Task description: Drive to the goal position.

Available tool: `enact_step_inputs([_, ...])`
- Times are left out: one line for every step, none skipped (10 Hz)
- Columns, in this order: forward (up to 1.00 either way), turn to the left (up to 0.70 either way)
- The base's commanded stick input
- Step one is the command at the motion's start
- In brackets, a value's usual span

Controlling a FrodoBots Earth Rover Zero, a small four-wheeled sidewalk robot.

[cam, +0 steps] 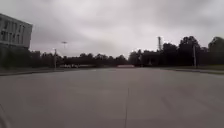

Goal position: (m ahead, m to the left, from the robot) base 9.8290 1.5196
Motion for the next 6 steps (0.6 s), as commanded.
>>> enact_step_inputs([0.70,0.00])
enact_step_inputs([0.70,0.00])
enact_step_inputs([0.70,0.00])
enact_step_inputs([0.70,0.00])
enact_step_inputs([0.70,0.00])
enact_step_inputs([0.70,0.00])
